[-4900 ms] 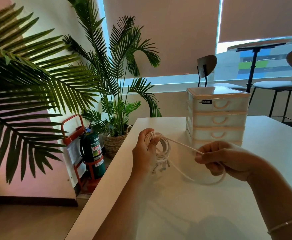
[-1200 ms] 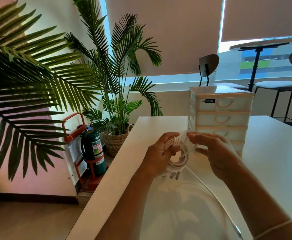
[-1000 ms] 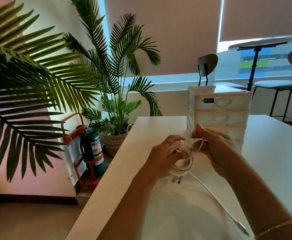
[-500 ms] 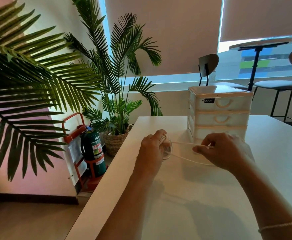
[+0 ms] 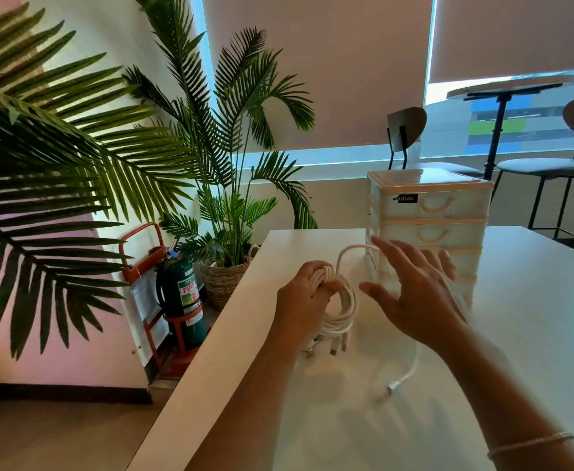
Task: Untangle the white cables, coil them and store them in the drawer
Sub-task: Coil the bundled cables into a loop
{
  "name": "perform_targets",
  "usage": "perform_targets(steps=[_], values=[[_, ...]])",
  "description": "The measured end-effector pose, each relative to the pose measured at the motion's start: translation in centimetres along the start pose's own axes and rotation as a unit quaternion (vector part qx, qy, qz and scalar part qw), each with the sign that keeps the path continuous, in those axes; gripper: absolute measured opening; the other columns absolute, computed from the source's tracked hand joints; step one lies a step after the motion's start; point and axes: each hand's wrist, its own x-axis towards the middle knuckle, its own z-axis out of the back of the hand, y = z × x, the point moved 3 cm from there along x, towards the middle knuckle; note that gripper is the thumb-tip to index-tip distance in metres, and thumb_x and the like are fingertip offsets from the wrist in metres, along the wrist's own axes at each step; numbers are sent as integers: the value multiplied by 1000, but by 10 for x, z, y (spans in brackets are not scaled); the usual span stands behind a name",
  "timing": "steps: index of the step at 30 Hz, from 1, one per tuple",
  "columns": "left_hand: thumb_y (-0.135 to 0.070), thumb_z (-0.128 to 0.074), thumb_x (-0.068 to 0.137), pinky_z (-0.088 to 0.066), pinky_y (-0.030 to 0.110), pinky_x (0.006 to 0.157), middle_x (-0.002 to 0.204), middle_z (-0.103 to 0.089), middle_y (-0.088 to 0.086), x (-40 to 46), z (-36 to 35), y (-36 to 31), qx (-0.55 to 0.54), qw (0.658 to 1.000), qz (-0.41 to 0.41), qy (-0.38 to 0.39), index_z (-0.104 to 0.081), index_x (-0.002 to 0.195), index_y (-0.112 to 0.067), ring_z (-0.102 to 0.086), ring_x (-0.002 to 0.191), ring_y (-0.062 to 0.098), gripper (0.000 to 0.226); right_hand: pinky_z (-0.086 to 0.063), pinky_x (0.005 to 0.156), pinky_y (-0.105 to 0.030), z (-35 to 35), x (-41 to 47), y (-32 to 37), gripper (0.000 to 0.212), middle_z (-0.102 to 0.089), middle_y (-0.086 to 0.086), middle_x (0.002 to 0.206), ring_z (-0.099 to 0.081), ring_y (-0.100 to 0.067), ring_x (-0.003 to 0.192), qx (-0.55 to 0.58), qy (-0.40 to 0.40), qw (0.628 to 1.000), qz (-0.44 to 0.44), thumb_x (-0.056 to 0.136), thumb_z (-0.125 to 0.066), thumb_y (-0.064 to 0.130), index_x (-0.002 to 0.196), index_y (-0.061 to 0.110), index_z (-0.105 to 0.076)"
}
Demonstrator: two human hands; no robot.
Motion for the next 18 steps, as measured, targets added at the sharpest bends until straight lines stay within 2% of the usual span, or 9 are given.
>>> perform_targets(steps=[2,4,7,10,12,14,16,17,18], values=[[-28,-61,88,-40,3,57,84,-60,-8,-1,-4,-2,-33,999,17,22,-57,115,-22,-55,66,-1,28,-29,103,-63,4,1,8,78,-46,-15,138,-47,-38,121,6,-85,996,31,76,-57,53,142,26,-24],[-29,-62,87,-41,5,56,81,-59,-9,-1,-6,-4,-46,998,23,36,-58,114,-23,-55,64,-1,28,-30,103,-61,10,2,11,80,-38,-20,143,-39,-38,125,-6,-130,990,59,73,-59,46,142,28,-23],[-28,-62,87,-43,6,57,84,-61,-9,-2,-6,-6,-70,996,26,53,-58,114,-24,-56,63,-2,28,-29,102,-63,8,1,18,50,-49,-15,136,-40,-34,123,-42,-152,978,135,80,-50,41,130,34,-45],[-27,-62,87,-44,14,60,76,-59,-11,-3,-8,-8,-149,983,45,98,-59,107,-26,-54,63,0,21,-37,92,-66,2,0,13,35,-71,-4,99,-61,-32,98,-30,-123,981,148,80,-46,38,101,25,-71],[-23,-64,85,-44,19,64,75,-60,-8,-4,-10,-9,-207,969,58,123,-60,100,-29,-54,63,1,17,-43,82,-52,6,1,8,36,-72,0,78,-63,-31,80,8,-126,982,143,80,-47,39,89,19,-75],[-25,-67,83,-46,24,70,85,-64,-4,-4,-12,-8,-227,962,65,136,-59,102,-30,-58,73,5,22,-38,76,-38,9,2,7,35,-69,1,71,-60,-26,73,21,-134,982,132,80,-47,40,82,18,-74],[-34,-71,75,-46,25,72,97,-65,0,-4,-12,-7,-232,959,71,147,-56,112,-24,-60,83,10,41,-35,76,-35,8,3,9,33,-69,2,72,-59,-24,72,24,-137,983,123,81,-47,39,80,19,-73],[-36,-72,72,-45,23,69,98,-65,1,-4,-12,-8,-234,957,76,153,-54,114,-21,-59,83,10,48,-35,76,-35,7,3,10,32,-69,3,73,-59,-24,72,30,-135,983,117,81,-47,38,80,19,-73],[-34,-73,74,-45,20,66,96,-64,0,-4,-12,-7,-239,955,77,157,-54,112,-19,-59,78,7,45,-35,76,-35,5,2,10,32,-69,3,74,-59,-24,73,39,-130,985,107,82,-46,38,80,19,-72]])
